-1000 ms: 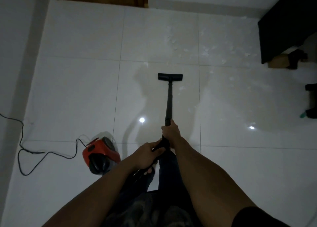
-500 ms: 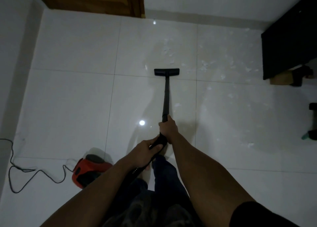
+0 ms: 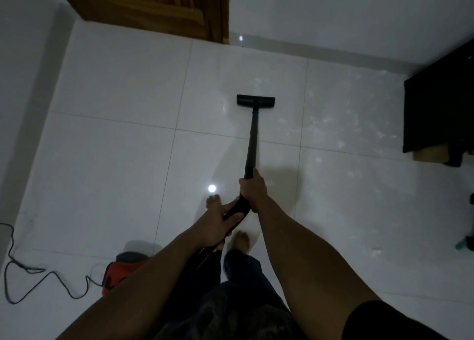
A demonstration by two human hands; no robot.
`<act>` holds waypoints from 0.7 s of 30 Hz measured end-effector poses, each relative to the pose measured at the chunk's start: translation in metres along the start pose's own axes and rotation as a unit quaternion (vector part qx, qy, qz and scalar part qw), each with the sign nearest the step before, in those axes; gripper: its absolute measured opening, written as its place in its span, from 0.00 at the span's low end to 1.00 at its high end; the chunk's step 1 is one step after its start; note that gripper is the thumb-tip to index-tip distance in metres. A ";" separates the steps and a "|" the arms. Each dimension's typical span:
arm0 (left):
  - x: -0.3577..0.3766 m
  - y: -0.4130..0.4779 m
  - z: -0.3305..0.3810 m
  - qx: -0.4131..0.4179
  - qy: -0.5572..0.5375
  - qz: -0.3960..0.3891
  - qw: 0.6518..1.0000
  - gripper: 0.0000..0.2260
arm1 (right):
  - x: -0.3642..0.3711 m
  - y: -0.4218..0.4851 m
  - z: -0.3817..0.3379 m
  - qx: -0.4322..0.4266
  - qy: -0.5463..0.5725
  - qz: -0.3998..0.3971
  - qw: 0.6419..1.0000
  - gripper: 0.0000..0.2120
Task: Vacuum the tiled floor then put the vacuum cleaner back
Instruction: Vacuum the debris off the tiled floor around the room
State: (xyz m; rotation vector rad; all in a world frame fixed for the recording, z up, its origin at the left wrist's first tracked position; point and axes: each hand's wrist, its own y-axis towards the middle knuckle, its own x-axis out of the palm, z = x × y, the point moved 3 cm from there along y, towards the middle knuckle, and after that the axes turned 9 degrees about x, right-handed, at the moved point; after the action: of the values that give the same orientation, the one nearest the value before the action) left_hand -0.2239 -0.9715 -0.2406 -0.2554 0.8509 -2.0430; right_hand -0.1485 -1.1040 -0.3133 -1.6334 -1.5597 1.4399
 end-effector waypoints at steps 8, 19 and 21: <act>-0.074 0.049 0.023 0.013 0.003 -0.026 1.000 0.21 | 0.009 0.033 -0.075 0.017 0.026 0.001 1.000 0.27; -0.139 0.129 0.077 0.054 -0.017 -0.004 0.998 0.22 | -0.010 0.090 -0.176 0.042 0.076 -0.022 0.996 0.27; -0.152 0.149 0.094 0.059 -0.024 0.008 0.998 0.22 | -0.020 0.103 -0.201 0.047 0.070 -0.018 0.996 0.29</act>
State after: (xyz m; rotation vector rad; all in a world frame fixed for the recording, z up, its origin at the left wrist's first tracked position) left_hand 0.0074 -0.9506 -0.2478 -0.2305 0.6972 -2.0560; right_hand 0.0774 -1.0838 -0.3254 -1.6070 -1.4153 1.3297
